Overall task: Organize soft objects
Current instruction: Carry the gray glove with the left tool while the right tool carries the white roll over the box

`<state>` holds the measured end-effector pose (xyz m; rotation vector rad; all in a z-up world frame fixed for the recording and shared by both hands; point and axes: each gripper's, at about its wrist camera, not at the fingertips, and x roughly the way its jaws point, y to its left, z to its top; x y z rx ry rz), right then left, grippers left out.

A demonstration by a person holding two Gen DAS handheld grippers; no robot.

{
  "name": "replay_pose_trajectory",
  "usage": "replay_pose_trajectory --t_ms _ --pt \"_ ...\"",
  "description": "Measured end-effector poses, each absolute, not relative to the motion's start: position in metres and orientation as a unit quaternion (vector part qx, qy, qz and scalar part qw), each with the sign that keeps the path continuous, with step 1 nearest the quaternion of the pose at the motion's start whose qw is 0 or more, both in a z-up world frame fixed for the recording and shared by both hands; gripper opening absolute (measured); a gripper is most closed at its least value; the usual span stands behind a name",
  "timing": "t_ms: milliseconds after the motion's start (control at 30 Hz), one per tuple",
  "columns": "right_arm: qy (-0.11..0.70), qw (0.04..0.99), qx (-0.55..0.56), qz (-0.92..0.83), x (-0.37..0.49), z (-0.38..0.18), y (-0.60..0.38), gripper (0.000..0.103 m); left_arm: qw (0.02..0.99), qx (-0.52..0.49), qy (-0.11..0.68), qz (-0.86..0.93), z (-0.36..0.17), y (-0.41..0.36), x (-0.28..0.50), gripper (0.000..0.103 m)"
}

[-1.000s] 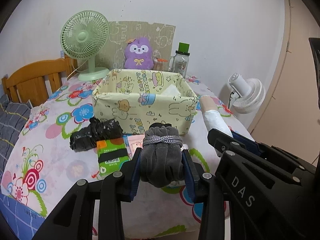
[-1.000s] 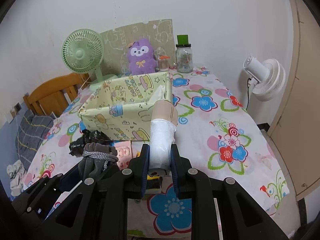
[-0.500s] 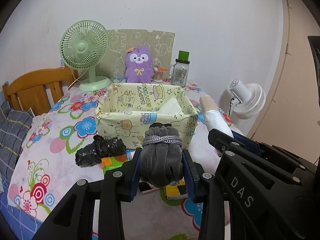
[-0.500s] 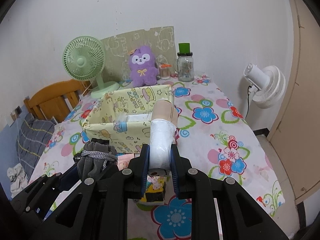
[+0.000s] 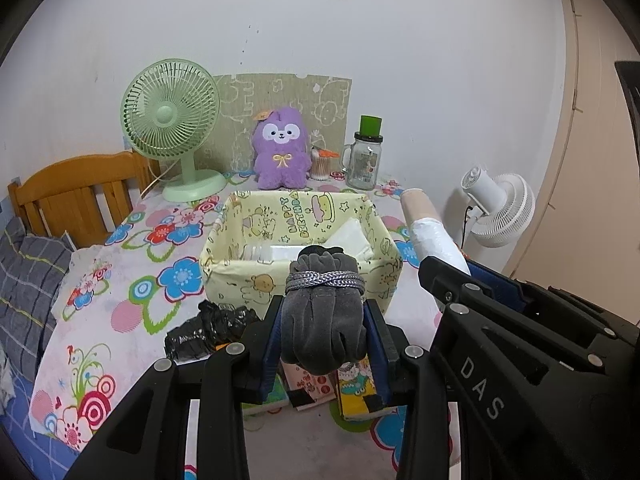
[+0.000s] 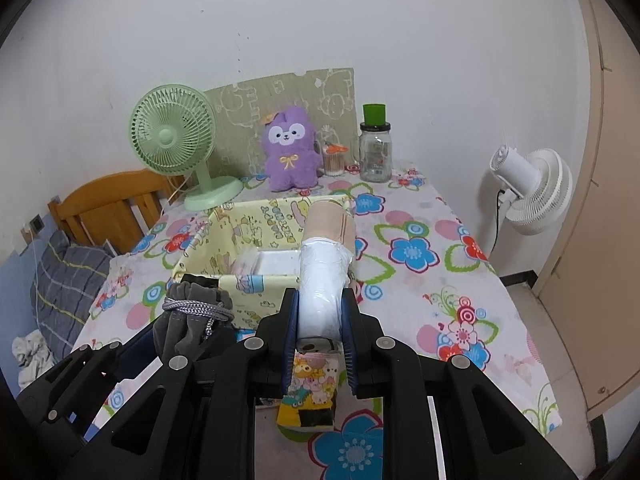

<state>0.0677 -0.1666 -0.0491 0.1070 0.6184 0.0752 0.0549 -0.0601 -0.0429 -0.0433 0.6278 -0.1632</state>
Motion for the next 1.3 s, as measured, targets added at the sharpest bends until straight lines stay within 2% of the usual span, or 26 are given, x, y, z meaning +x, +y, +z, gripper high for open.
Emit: replay_pose_trajectory --t_ms 1300 --pt "0.308 0.949 0.042 0.051 0.147 -0.036 -0.152 0.023 0.949 -0.005 0.308 -0.062 -0.027 -0.049 0.129 0.038"
